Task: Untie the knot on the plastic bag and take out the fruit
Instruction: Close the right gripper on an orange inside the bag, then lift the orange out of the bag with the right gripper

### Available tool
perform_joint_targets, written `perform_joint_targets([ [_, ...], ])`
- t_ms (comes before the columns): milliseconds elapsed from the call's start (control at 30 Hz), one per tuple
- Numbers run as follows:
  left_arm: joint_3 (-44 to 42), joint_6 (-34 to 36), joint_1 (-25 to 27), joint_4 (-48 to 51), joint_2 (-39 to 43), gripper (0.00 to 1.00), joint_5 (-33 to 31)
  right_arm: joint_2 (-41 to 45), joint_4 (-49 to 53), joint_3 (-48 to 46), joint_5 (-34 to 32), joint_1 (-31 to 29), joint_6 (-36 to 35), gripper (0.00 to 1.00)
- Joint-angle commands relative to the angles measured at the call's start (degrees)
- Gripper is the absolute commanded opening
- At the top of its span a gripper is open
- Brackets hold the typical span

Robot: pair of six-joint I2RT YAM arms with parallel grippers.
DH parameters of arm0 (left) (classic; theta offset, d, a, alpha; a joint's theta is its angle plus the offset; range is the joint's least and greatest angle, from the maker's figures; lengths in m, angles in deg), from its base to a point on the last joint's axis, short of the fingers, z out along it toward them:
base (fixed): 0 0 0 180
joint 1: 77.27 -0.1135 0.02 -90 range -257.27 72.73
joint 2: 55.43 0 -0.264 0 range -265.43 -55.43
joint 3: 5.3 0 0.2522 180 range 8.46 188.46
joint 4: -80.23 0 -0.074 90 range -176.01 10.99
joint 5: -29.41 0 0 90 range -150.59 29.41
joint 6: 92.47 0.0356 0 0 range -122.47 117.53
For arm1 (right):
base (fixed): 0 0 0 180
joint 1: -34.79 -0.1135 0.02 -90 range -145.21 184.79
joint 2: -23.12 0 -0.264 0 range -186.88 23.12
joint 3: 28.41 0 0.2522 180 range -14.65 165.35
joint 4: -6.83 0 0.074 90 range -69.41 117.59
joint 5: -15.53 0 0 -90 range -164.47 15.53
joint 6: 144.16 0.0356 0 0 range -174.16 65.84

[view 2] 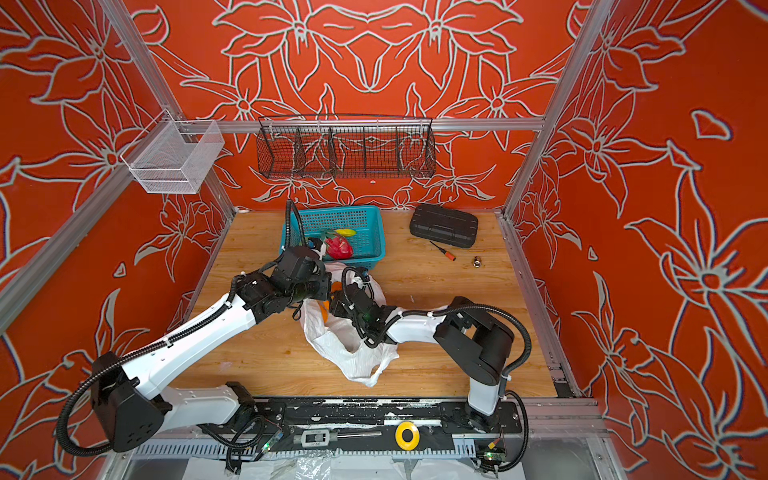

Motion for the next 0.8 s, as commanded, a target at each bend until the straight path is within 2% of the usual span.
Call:
perform_joint_targets([
  [0,-0.2,-0.3,-0.1,0.5,0.7,0.09,-0.7,4.0,0.0,-2.1,2.3,-0.3,-1.4,0.43],
  [267,0.7,0.1,-0.3,0.0,0.1,0.14,-0.1,15.2,5.8,-8.2,4.0,-0.5,-4.4,0.43],
  [533,1.3,3.7,-0.3,-2.0,2.2,0.43,4.5,28.7,14.5,-10.5,4.2,-0.4,-10.2,0.44],
  [767,-0.8,11.3,-0.3,-7.9,7.3,0.50,10.2,38.2,23.0,-8.2,2.2,2.9,-15.1,0.46],
])
